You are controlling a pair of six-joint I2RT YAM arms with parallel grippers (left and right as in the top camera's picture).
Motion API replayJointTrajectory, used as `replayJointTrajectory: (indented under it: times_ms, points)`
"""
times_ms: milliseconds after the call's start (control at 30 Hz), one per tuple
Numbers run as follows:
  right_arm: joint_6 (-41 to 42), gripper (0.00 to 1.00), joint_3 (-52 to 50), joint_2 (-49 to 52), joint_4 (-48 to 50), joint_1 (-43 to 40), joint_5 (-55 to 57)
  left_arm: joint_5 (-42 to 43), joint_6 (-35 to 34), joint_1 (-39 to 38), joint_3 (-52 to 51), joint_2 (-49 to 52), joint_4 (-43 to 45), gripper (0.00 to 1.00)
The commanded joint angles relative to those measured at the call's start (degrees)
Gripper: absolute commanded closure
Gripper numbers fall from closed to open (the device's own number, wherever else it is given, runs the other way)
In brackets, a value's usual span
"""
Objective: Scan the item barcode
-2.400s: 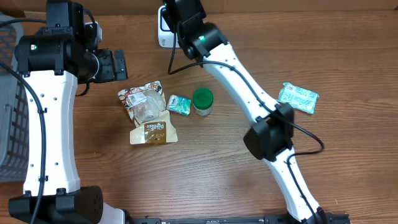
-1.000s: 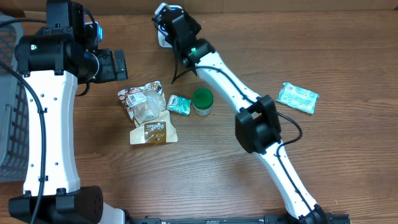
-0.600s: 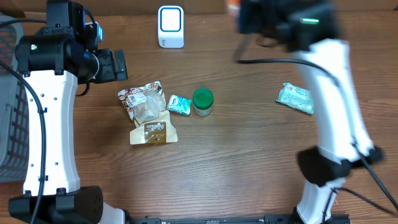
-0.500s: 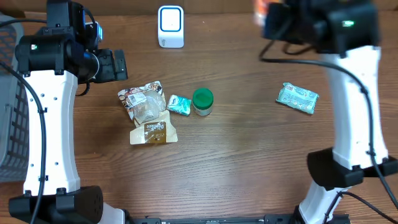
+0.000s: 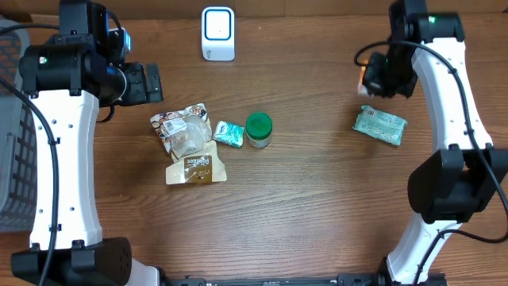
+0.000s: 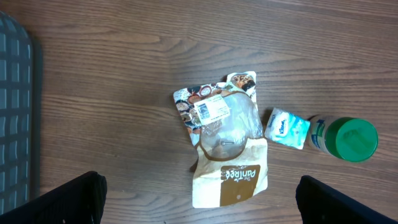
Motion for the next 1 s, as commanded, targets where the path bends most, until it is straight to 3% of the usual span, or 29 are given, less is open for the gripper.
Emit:
replayJointTrajectory:
  times_ms: [0, 233, 333, 433, 500, 767, 967]
  points:
    - [-0.55, 0.96, -8.11, -0.28, 4.2, -2.03, -0.63, -0.15, 1.05, -0.02, 0.76, 0.15, 0.02, 0.0]
    - [-3.74, 0.96, -18.49, -0.28, 12.87, -3.23, -1.09, -0.17, 1.05, -0.02, 0.76, 0.15, 0.02, 0.01]
    - [-3.74, 0.78, -18.64, -0.28, 13.4, -3.23, -0.96, -0.17, 1.05, -0.02, 0.76, 0.15, 0.02, 0.0]
    - [-3.76, 0.49, -18.32, -0.31, 13.7, -3.23, -0.98, -0.17, 1.05, -0.02, 0.76, 0.15, 0.02, 0.0]
    - [-3.98, 0.42, -17.62, -0.31, 13.42, -3.23, -1.14, -0.17, 1.05, -0.02, 0.76, 0.15, 0.02, 0.0]
    - [-13.31, 0.41, -5.03, -0.33, 5.35, 0.07, -11.21, -0.17, 1.05, -0.04, 0.76, 0.15, 0.02, 0.01]
    - [-13.86, 0.29, -0.28, -0.33, 5.31, 8.83, -11.45, -0.17, 1.05, -0.04, 0.76, 0.15, 0.02, 0.0]
